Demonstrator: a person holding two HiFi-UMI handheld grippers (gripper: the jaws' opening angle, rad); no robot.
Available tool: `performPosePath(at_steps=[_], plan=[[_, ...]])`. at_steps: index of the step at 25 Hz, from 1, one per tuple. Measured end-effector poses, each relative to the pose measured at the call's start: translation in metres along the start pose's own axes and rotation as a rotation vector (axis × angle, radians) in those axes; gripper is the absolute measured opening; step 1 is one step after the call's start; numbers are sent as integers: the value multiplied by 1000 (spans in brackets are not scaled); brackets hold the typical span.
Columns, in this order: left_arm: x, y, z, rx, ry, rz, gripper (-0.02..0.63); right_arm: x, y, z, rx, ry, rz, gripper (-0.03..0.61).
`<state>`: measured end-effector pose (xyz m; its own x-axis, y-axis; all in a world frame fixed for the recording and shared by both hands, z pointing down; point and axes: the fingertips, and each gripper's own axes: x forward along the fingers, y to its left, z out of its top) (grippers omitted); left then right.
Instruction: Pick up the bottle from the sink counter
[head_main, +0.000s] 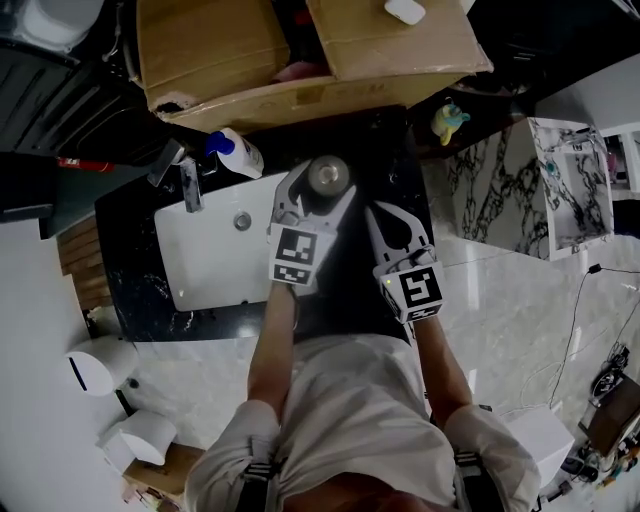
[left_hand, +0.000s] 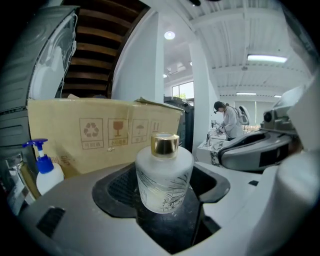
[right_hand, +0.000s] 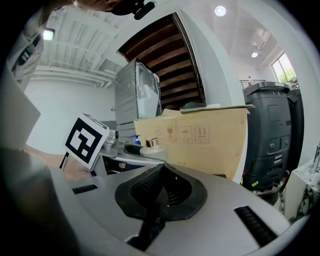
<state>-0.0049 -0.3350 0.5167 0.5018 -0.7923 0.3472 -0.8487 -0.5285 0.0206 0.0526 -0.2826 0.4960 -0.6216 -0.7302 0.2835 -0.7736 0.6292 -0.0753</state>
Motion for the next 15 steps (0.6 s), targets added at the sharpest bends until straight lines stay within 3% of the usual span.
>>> performPosePath(at_steps=[15], plan=[[-67, -16, 54, 15, -90, -19, 316, -33, 23, 54, -64, -82, 9, -3]])
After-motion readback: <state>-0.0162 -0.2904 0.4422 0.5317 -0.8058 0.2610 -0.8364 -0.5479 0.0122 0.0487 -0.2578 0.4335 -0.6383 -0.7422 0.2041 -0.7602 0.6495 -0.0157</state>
